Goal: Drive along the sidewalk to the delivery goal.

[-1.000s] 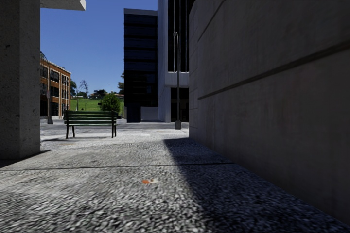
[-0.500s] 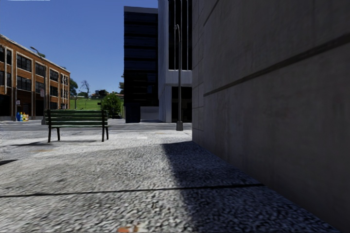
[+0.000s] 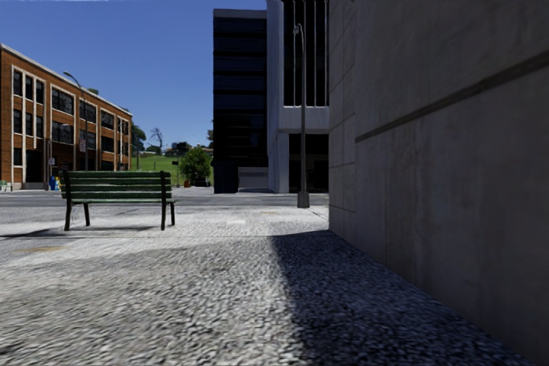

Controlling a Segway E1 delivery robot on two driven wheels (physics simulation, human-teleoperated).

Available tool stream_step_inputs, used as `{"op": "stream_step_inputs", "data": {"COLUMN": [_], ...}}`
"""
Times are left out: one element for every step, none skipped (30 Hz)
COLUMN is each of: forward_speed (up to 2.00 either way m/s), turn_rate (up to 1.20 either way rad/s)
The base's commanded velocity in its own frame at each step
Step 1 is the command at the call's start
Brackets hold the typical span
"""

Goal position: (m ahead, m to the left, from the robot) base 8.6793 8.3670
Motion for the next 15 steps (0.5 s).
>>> {"op": "stream_step_inputs", "data": {"forward_speed": [2.00, 2.00, 2.00, 2.00, 2.00, 2.00, 2.00, 2.00, 2.00, 2.00, 2.00, 2.00, 2.00, 2.00, 2.00], "turn_rate": [0.24, 0.24, 0.24, 0.24, 0.23, 0.23, 0.23, 0.23, 0.16, 0.07, 0.00, 0.00, 0.00, 0.00, 0.00]}}
